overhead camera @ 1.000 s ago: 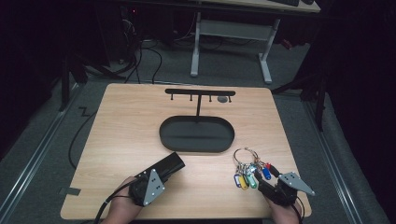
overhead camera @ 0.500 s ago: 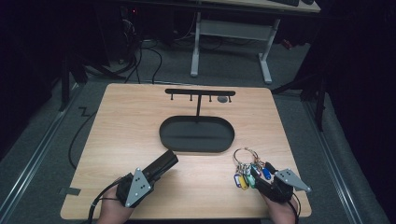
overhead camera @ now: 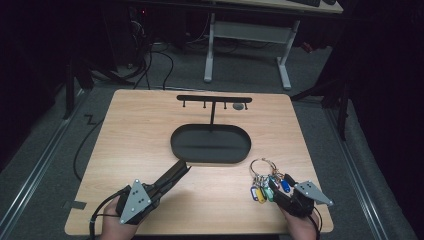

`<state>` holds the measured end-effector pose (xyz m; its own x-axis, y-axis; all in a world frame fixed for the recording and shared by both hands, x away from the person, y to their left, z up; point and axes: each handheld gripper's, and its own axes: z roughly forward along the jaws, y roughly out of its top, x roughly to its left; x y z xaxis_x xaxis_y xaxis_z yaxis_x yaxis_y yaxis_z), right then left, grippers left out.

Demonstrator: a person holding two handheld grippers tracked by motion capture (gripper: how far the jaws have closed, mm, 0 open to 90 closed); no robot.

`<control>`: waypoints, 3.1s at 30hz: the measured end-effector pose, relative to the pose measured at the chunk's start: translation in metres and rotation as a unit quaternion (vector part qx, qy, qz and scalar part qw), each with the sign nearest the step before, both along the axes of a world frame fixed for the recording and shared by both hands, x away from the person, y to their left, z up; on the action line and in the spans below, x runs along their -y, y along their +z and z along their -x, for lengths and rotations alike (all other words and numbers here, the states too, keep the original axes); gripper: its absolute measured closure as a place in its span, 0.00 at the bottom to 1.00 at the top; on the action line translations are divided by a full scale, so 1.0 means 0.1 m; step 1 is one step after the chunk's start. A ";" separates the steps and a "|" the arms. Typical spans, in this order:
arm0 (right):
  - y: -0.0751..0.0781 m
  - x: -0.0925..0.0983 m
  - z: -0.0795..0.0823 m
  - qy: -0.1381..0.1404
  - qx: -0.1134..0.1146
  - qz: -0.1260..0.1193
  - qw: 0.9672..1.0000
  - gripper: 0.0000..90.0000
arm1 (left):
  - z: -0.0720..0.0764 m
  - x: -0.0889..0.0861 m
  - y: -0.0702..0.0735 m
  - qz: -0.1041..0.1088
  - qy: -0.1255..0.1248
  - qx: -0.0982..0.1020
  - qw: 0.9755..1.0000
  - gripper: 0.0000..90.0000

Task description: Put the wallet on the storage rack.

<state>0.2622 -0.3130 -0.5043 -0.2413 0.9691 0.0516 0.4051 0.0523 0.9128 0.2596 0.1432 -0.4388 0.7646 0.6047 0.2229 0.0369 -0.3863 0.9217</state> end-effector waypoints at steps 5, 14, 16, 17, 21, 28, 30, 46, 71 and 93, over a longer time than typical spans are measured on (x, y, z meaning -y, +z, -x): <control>0.00 0.00 0.00 0.001 0.000 0.001 1.000 0.40 | 0.02 -0.01 0.04 0.009 -0.009 -0.010 1.000 0.92; 0.00 0.00 0.00 0.000 0.000 0.000 1.000 0.40 | -0.06 -0.03 0.04 0.004 -0.017 -0.056 0.998 0.92; 0.01 0.00 0.00 -0.001 -0.001 -0.002 1.000 0.40 | -0.10 -0.02 0.03 -0.002 -0.021 -0.078 0.997 0.92; 0.01 0.00 0.00 -0.002 -0.001 -0.003 1.000 0.40 | -0.13 0.00 0.02 -0.003 -0.023 -0.085 0.996 0.92; 0.01 0.01 0.00 -0.001 -0.001 -0.003 1.000 0.40 | -0.25 0.05 -0.01 -0.013 -0.031 -0.117 0.993 0.92; 0.01 0.04 0.00 -0.003 0.000 -0.010 1.000 0.41 | -0.55 0.21 -0.06 -0.056 -0.044 -0.171 0.983 0.92; 0.01 0.05 0.01 -0.004 0.001 -0.011 1.000 0.41 | -0.62 0.26 -0.07 -0.074 -0.046 -0.181 0.980 0.92; 0.02 0.06 0.02 -0.003 0.000 -0.011 1.000 0.41 | -0.84 0.26 -0.02 -0.124 -0.034 -0.208 0.970 0.85; 0.02 0.05 0.01 0.008 -0.001 -0.020 1.000 0.41 | -0.69 0.23 0.04 -0.283 -0.028 -0.231 0.931 0.64; 0.02 0.10 0.00 0.006 -0.002 -0.030 1.000 0.41 | -0.86 0.27 0.08 -0.333 -0.032 -0.295 0.895 0.72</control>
